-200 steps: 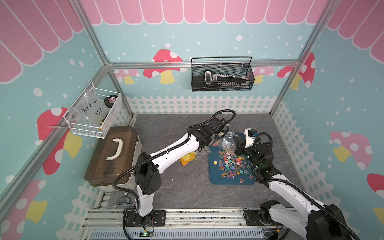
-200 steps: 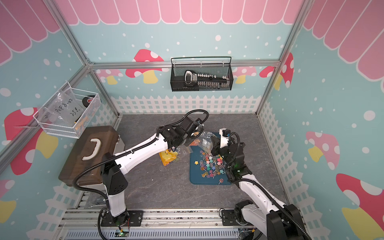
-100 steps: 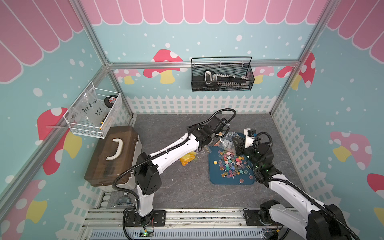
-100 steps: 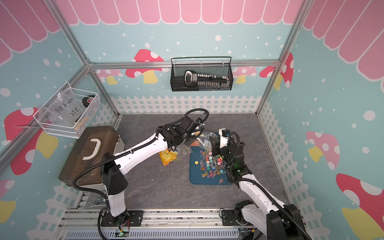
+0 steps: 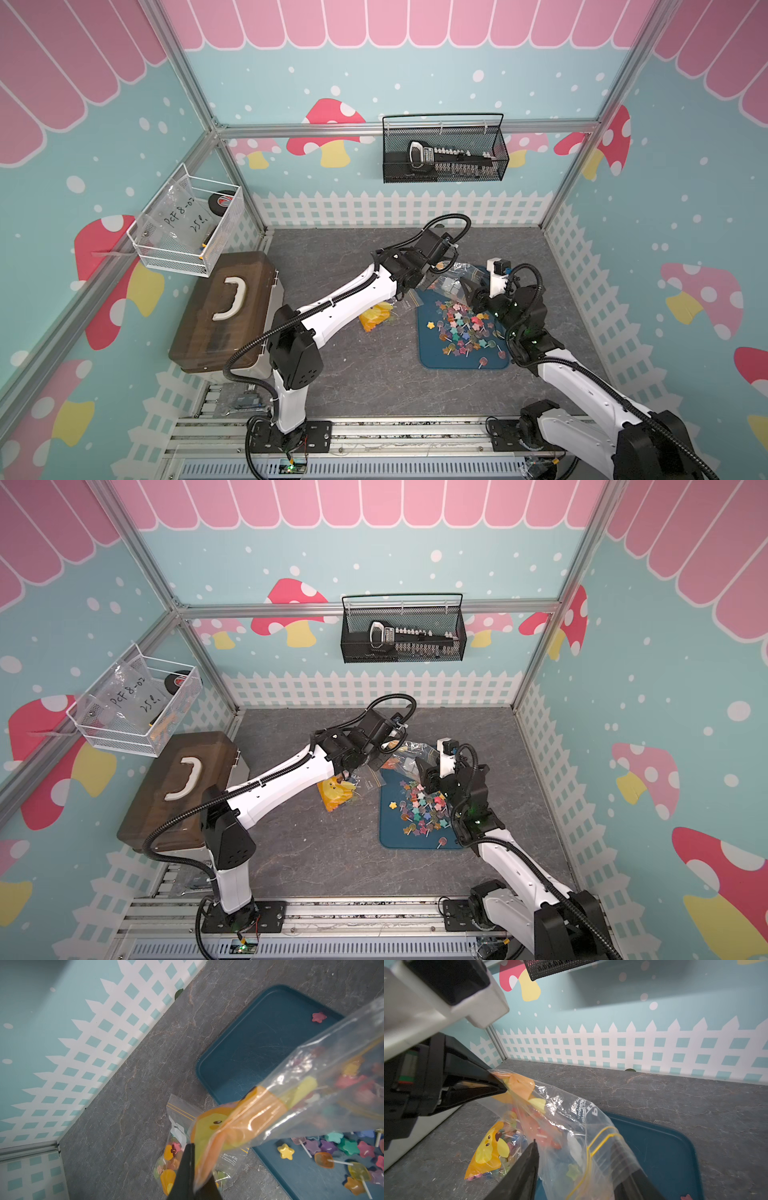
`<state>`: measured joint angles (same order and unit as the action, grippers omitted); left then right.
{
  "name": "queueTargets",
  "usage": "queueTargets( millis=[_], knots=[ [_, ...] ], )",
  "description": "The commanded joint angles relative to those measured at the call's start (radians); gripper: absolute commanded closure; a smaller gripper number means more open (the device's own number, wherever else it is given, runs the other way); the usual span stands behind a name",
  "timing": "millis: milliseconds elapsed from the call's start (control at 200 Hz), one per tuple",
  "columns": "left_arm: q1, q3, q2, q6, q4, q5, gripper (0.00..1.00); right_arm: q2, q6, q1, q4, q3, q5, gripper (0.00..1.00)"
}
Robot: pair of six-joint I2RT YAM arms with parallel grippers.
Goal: Pour candies out of the ziploc bag
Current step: 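Pour the candies out of the ziploc bag onto the tray.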
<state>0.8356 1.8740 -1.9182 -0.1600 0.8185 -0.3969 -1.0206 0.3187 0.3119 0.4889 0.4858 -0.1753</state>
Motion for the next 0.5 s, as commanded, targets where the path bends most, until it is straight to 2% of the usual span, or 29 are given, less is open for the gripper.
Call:
queueTargets(
  millis=[0,285,495],
  knots=[
    [-0.006,0.044,0.037,0.004,-0.007,-0.007,1.00,0.025,-0.052,-0.007,-0.005,0.007,0.000,0.42],
    [-0.015,0.047,0.039,0.007,-0.007,-0.008,1.00,0.088,-0.141,-0.007,-0.016,-0.027,-0.041,0.38],
    [-0.015,0.056,0.042,0.020,-0.007,0.016,1.00,0.073,-0.149,-0.007,-0.008,-0.020,-0.084,0.40]
  ],
)
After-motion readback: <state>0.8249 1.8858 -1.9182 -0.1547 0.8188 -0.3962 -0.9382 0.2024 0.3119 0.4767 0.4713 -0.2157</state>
